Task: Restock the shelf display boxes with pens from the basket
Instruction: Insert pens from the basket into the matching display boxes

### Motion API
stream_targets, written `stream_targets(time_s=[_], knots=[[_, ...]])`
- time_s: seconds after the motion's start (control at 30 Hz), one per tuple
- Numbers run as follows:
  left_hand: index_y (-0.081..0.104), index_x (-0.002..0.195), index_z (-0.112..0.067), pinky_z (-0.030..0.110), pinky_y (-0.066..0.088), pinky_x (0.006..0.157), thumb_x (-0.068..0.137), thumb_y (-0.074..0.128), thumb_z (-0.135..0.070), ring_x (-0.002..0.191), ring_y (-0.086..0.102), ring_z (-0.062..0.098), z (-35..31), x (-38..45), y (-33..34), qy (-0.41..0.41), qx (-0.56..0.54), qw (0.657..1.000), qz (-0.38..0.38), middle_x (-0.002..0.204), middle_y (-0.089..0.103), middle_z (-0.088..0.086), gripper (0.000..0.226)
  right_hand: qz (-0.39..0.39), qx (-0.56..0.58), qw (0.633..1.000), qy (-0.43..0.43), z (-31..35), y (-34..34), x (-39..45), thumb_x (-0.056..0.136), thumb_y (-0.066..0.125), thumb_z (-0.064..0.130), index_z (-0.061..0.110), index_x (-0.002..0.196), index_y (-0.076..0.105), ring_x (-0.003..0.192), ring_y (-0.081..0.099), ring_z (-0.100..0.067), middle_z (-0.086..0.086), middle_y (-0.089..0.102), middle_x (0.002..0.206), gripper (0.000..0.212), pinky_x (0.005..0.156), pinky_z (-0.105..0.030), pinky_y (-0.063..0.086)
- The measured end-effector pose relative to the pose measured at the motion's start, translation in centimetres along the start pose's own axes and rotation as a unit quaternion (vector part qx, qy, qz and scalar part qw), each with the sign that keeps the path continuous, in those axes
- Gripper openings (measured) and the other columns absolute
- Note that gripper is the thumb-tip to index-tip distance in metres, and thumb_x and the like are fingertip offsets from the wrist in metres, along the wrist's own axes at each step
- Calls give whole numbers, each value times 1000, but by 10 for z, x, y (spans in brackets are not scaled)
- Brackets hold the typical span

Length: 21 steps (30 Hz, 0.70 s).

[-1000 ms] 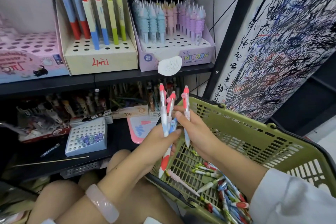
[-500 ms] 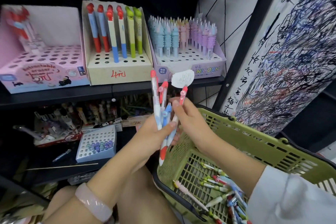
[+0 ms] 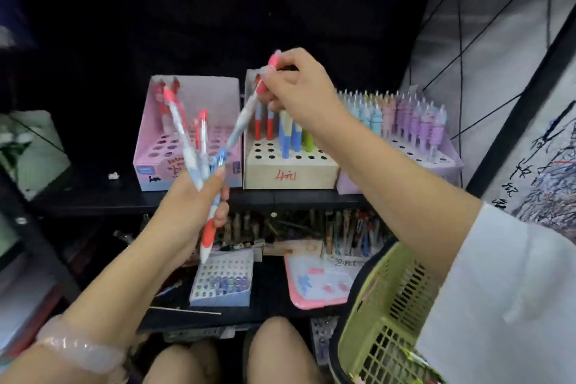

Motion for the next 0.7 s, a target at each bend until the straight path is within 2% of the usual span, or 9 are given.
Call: stream_targets(time_s=[0.1, 0.17, 0.3, 0.4, 0.53, 0.63, 0.7], knots=[[46, 82, -16, 18, 36, 38, 99, 43, -22, 41, 41, 6, -15, 6, -38, 30, -2, 999, -24, 53, 50, -9, 18, -14, -87, 995, -39, 18, 38, 41, 90, 57, 18, 20, 79, 44, 72, 67, -18, -7, 69, 74, 17, 78, -39, 55], [49, 88, -19, 19, 39, 42, 99, 42, -19, 46, 43, 6, -21, 8, -59, 40, -2, 998, -38, 57, 52, -9, 13, -7, -138, 989, -44, 17, 65, 60, 90, 58, 20, 18, 80, 43, 77, 67, -23, -10, 68, 79, 18, 79, -43, 53], [53, 89, -16, 18, 42, 45, 98, 42, -13, 48, 46, 6, -26, 11, -97, 41, -1, 997, -72, 60, 55, -6, 15, 24, -199, 979, -40, -2, 106, 79, 92, 56, 22, 6, 96, 50, 81, 67, -24, -11, 68, 83, 17, 78, -45, 53], [52, 85, -14, 22, 41, 49, 98, 43, -16, 48, 46, 7, -26, 12, -115, 34, -1, 996, -84, 58, 55, -6, 15, 55, -212, 975, -42, -14, 128, 82, 93, 53, 20, 4, 99, 51, 81, 67, -25, -12, 67, 82, 17, 77, -46, 53], [53, 86, -13, 20, 44, 49, 96, 46, -19, 48, 47, 7, -19, 14, -123, 13, -10, 996, -93, 61, 55, -4, 14, 62, -222, 972, -47, -17, 142, 85, 92, 56, 23, 7, 95, 51, 78, 66, -23, -8, 66, 82, 17, 72, -38, 54], [54, 93, -15, 19, 45, 50, 96, 46, -16, 51, 48, 6, -16, 16, -124, 5, -29, 995, -96, 63, 55, -3, 9, 127, -284, 949, -46, -28, 164, 80, 91, 58, 24, 8, 92, 49, 81, 64, -26, -9, 65, 85, 18, 71, -38, 51], [54, 95, -14, 18, 46, 49, 96, 45, -14, 51, 48, 6, -16, 17, -123, 3, -46, 994, -95, 65, 54, -1, 9, 159, -331, 930, -26, -40, 174, 75, 91, 58, 26, 14, 81, 45, 80, 60, -24, -3, 59, 78, 20, 64, -32, 44]])
Point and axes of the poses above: each hand's wrist, its own x-axis towards the middle knuckle, its own y-axis out of the palm, z = x × y, the point moved 10 cm from there along x, towards the middle knuckle
